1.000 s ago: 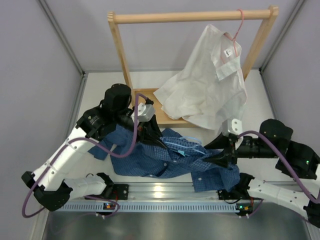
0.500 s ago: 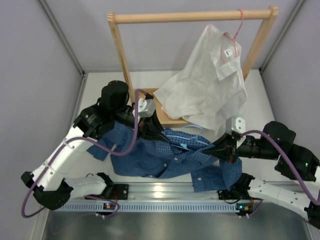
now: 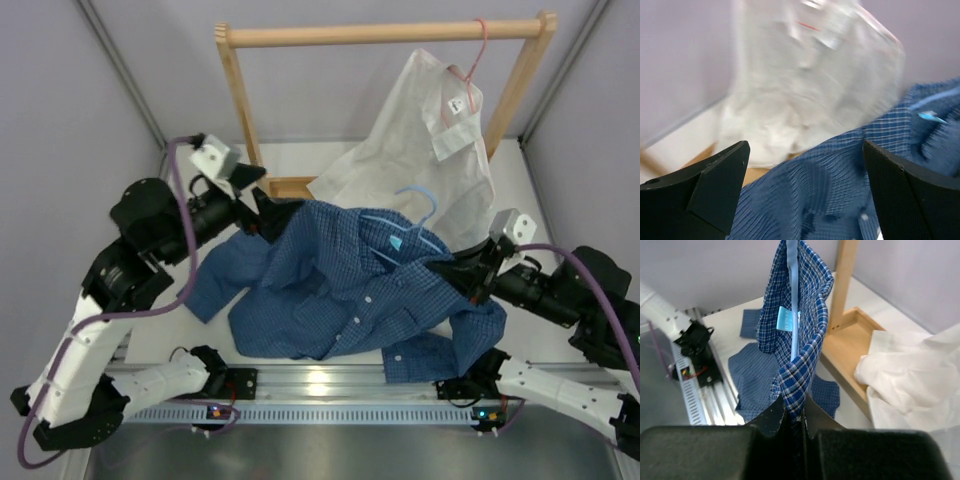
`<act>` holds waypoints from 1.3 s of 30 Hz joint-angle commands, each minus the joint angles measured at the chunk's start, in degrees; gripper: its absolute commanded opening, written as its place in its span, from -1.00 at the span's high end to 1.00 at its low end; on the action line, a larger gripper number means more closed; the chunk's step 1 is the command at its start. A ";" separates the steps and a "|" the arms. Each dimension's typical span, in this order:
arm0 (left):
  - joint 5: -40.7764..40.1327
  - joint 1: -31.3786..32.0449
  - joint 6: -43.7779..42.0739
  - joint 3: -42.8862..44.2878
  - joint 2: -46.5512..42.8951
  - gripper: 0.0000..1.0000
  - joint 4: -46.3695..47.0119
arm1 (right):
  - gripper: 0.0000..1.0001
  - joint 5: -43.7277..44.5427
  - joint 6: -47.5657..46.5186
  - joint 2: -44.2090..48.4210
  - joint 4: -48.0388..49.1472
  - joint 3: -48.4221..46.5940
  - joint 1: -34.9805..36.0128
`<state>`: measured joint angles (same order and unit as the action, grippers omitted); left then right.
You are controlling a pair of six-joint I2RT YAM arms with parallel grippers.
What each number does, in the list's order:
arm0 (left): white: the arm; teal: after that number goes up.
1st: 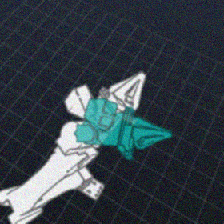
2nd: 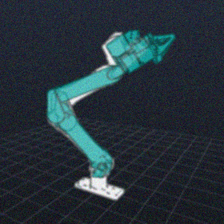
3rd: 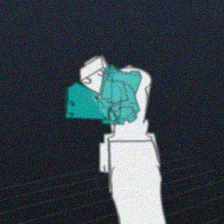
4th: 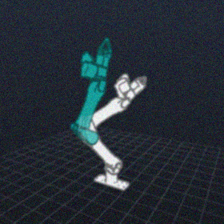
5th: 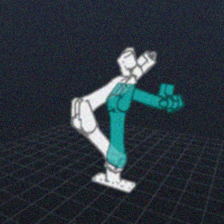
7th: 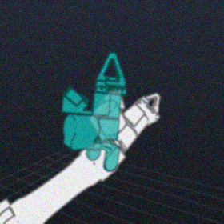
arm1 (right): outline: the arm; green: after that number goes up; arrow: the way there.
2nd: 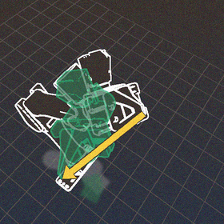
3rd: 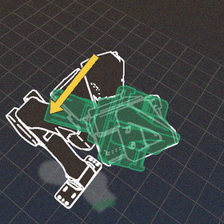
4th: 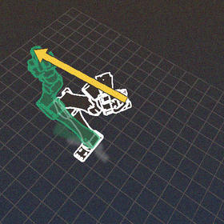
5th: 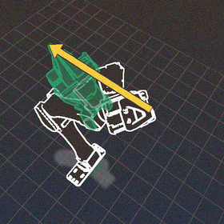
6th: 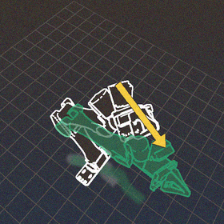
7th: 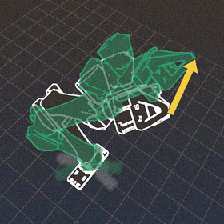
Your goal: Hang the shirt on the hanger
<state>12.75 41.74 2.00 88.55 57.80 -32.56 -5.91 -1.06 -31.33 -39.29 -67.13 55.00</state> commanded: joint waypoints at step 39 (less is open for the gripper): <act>-49.85 -1.56 7.49 -44.96 -40.13 -0.96 4.26 | 1.00 31.30 26.64 -20.08 34.98 -3.96 1.16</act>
<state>-35.99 41.10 9.34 44.10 18.00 -30.57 20.97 24.56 -51.64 -13.85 -65.25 55.40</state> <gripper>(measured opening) 0.982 0.037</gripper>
